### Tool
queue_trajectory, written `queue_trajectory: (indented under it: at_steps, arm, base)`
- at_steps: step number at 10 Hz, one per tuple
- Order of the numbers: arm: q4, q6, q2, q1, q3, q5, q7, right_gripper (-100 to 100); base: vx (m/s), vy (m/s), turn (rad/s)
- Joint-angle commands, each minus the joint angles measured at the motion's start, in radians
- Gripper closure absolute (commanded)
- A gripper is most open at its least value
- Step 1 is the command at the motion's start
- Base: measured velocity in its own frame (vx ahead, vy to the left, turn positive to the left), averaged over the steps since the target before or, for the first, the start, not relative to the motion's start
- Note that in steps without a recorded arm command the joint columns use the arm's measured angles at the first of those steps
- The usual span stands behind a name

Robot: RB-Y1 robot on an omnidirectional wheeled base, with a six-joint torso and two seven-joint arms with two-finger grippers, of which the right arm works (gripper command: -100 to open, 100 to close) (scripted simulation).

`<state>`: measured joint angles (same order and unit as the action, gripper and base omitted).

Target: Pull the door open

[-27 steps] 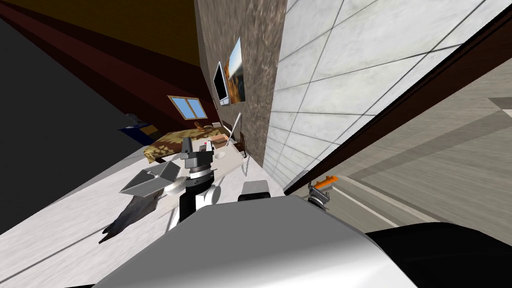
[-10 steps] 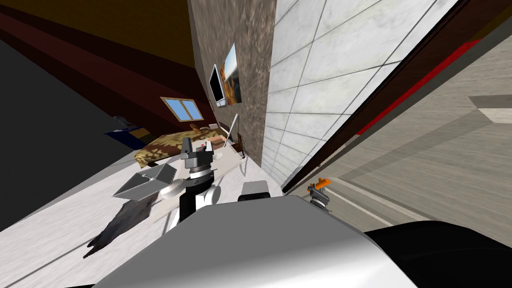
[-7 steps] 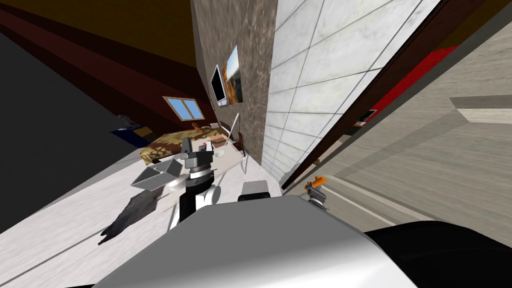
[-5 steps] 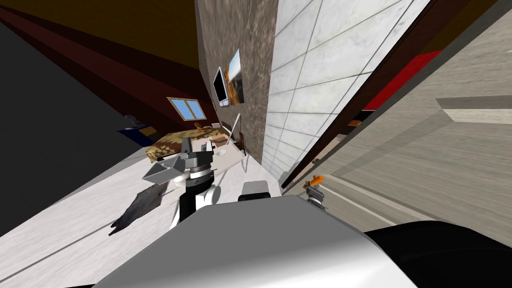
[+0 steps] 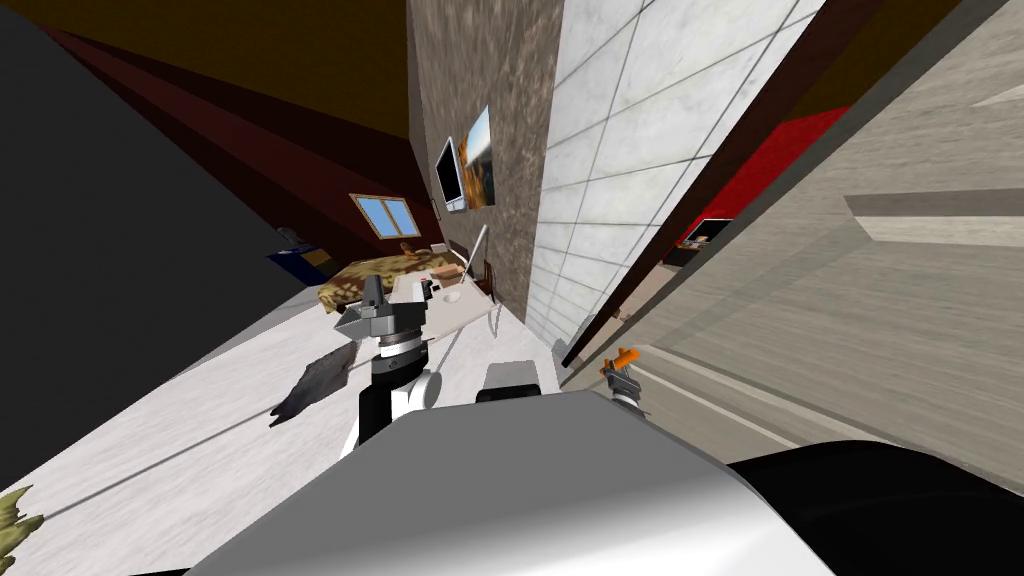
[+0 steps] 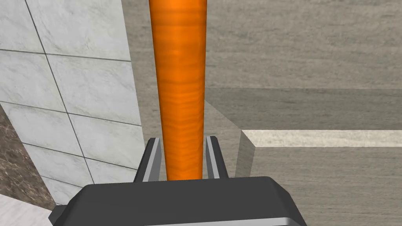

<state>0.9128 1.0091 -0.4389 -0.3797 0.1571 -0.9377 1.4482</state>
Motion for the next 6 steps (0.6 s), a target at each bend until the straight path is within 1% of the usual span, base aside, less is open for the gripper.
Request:
queue_trajectory:
  at_steps: [1,2,3,4,6]
  arm:
    - [0.009,0.007,-0.007,-0.011,0.025,0.017,0.013,100]
    - [0.014,0.011,-0.011,-0.015,0.037,0.026,0.019,100]
    - [0.021,0.006,-0.009,-0.017,0.025,0.018,0.009,100]
    - [0.029,0.011,-0.012,-0.025,0.048,0.033,0.016,100]
    - [0.037,0.020,-0.019,-0.031,0.070,0.050,0.024,100]
  base:
    - [-0.226,0.085,0.044]
    - [-0.251,0.076,0.044]
    - [-0.117,0.037,0.010]
    - [-0.142,-0.006,0.042]
    - [-0.232,0.006,0.065]
